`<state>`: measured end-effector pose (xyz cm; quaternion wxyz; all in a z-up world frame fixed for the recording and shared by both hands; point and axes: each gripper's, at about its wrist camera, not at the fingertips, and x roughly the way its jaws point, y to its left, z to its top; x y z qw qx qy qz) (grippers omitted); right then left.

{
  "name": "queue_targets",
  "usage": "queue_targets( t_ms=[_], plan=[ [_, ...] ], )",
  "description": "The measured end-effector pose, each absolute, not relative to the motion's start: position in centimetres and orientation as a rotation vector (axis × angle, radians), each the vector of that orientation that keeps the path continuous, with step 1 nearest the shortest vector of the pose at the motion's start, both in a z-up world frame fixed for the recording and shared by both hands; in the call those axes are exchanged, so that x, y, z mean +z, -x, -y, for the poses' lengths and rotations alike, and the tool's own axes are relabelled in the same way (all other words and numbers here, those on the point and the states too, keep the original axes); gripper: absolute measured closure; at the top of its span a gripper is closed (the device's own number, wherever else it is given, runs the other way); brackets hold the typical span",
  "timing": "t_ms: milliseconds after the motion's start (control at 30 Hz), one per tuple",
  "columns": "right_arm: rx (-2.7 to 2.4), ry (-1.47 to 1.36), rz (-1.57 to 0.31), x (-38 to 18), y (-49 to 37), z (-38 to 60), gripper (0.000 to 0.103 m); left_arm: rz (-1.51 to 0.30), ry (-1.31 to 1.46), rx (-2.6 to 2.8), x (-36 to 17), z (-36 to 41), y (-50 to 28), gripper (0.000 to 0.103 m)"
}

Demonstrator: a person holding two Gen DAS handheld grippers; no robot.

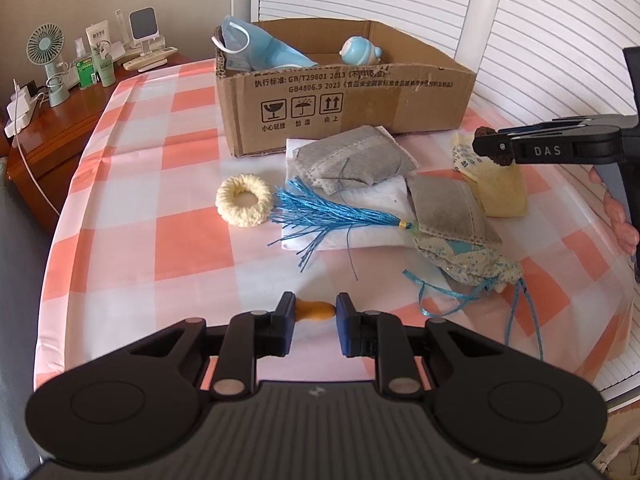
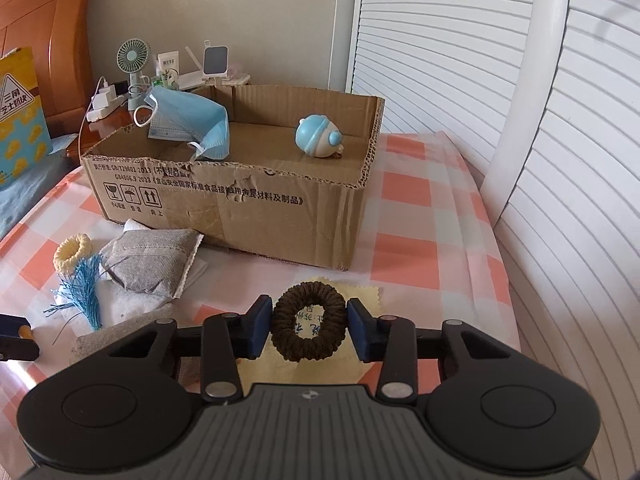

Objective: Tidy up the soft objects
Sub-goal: 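Grasp the brown hair tie with the right gripper while the left gripper grasps the orange finger cot, then carry the brown hair tie into the box and open the right gripper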

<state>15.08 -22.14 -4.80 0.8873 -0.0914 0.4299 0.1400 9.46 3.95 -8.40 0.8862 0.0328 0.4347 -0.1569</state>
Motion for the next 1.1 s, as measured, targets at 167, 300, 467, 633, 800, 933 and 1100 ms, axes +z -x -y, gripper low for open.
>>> queue_targets(
  t_ms=[167, 300, 467, 633, 800, 933, 1100],
  plan=[
    [0.313, 0.197, -0.877, -3.4, -14.3, 21.8, 0.057, -0.897, -0.081, -0.328, -7.8, -4.0, -9.1, 0.083],
    [0.331, 0.200, -0.865, -2.5, -13.6, 21.8, 0.057, -0.879, -0.100, -0.325, -6.9, -4.3, -8.8, 0.083],
    [0.343, 0.209, -0.842, -1.3, -12.6, 21.8, 0.057, -0.854, -0.124, -0.336, -5.5, -4.5, -8.1, 0.083],
    [0.343, 0.227, -0.830, -0.5, -11.9, 21.7, 0.057, -0.832, -0.153, -0.366, -4.2, -4.3, -7.5, 0.083],
    [0.363, 0.210, -0.823, 0.4, -11.4, 21.8, 0.057, -0.802, -0.161, -0.392, -2.6, -4.1, -7.7, 0.083],
    [0.371, 0.206, -0.812, 1.0, -11.1, 21.8, 0.057, -0.770, -0.171, -0.414, -1.1, -3.6, -8.6, 0.083],
    [0.389, 0.192, -0.796, 1.7, -11.0, 21.9, 0.057, -0.708, -0.210, -0.440, 1.0, -2.1, -10.9, 0.083]
  ],
)
